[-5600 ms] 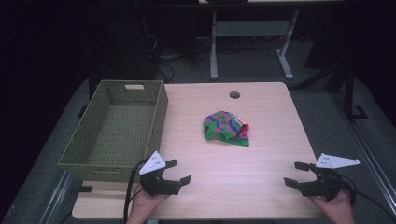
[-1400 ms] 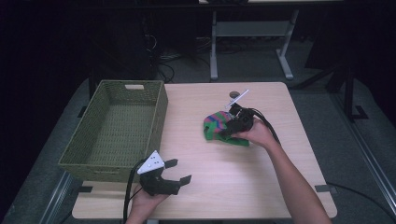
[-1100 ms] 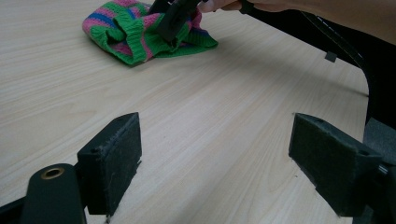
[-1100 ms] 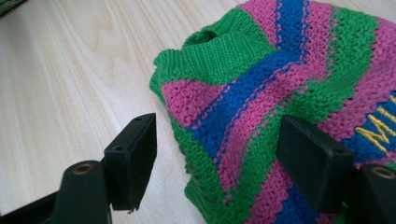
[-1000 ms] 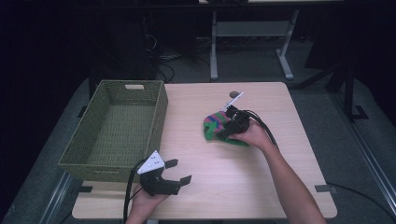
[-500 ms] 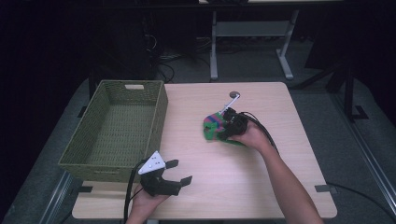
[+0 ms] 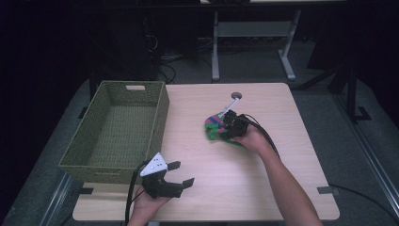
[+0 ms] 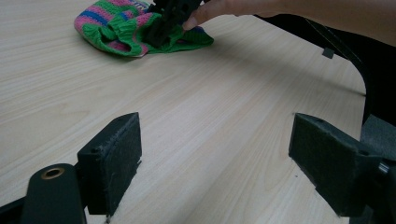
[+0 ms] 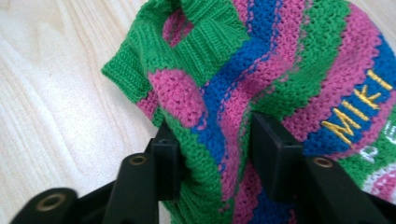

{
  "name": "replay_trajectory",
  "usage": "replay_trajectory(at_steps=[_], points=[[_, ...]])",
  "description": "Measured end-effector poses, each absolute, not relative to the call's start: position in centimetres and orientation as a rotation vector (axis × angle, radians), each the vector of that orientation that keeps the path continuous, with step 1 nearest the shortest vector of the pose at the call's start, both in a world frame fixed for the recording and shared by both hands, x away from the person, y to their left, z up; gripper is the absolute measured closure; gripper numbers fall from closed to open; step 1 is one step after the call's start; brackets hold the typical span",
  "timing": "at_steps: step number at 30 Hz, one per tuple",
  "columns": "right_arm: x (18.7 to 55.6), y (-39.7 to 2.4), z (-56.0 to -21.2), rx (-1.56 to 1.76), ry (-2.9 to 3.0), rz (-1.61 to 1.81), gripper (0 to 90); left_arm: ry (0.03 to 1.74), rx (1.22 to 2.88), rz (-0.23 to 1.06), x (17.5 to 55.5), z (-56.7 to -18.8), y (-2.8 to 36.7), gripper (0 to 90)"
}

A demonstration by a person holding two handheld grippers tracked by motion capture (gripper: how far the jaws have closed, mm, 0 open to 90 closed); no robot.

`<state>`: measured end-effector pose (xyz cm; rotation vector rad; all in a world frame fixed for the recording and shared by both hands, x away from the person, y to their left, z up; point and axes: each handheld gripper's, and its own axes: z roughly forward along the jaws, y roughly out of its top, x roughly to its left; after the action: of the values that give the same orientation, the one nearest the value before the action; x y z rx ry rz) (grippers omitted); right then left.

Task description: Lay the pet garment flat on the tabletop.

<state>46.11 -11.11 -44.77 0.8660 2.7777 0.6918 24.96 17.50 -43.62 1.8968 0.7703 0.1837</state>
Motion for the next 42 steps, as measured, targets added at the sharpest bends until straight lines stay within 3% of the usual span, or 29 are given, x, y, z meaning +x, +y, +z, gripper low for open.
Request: replay_trajectory(at_steps=[8,22,29,33,35,42], points=[[46.5,-11.6,-44.7,0.947,2.76,0.726,68.7,0.77,1.903,0.184,25.0,-43.6,17.5,16.8],[46.7,-12.7,-44.1,1.033,2.765,0.814,76.5,0.776,1.901,0.18,25.1,-43.7,17.6,16.9],[46.5,-12.4,-44.3,1.02,2.766,0.783,75.2,0.775,1.897,0.185,25.1,-43.6,17.6,17.0],[46.1,-11.7,-44.6,0.909,2.772,0.718,61.7,0.777,1.902,0.181,25.1,-43.7,17.6,17.0],[45.8,-11.4,-44.6,0.876,2.762,0.689,61.7,0.77,1.906,0.186,25.1,-43.7,17.5,17.0],[45.1,-10.8,-44.6,0.862,2.694,0.628,75.7,0.771,1.906,0.188,25.0,-43.7,17.4,17.0]])
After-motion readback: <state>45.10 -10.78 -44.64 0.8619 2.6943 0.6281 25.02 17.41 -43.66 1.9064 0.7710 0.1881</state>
